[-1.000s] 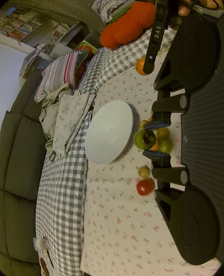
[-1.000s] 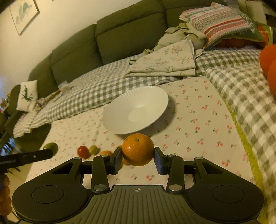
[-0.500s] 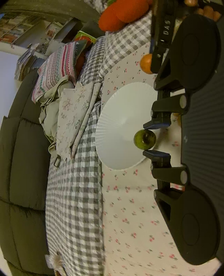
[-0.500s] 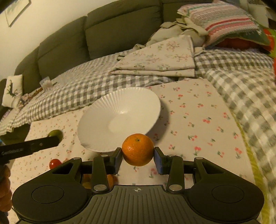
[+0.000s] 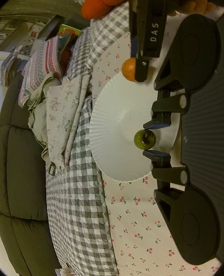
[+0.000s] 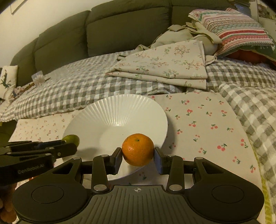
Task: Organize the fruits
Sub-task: 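Carry the lime and orange to the white bowl and release both, then grasp the red tomato with the left tool while the right tool grasps an orange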
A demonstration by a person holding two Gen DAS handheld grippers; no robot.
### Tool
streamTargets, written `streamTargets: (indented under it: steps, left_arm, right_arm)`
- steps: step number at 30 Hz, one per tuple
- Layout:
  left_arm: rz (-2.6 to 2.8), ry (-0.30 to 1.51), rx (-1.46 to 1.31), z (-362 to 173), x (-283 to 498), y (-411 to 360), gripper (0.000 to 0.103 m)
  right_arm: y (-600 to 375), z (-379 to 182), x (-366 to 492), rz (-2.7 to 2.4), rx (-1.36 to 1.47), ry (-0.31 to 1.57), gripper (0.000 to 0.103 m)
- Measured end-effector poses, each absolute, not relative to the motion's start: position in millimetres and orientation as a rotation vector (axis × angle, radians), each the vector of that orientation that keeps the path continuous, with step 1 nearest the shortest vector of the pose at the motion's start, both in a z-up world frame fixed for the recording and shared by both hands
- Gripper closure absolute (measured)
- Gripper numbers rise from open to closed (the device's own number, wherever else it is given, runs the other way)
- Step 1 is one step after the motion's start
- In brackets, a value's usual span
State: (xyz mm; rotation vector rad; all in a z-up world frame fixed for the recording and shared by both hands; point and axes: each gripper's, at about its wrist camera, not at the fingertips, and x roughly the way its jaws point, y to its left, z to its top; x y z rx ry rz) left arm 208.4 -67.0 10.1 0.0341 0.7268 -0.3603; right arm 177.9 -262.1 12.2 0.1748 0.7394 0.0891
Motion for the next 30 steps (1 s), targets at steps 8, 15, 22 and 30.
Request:
streamTargets:
  steps: [8,15,22,30]
  left_arm:
    - [-0.338,0.704,0.081,3.4,212.4,-70.8,0.078]
    - [-0.348,0.670,0.109,9.5,208.9,-69.5,0.049]
    - [-0.348,0.665,0.076,24.8,197.7,-56.2,0.042]
    - [-0.317,0.676,0.059,39.0,176.0,-36.5,0.042]
  right_arm:
    - [-249.8,6.4,188.7,0.103,0.113,0.727,0.065]
    - [-245.9,7.1,187.3,0.105,0.103,0.729,0.063]
    - [-257.4,22.8,174.3,0.070,0.145,0.694,0.043]
    - [-271.4,49.1,151.9,0.058,0.246,0.655,0.043]
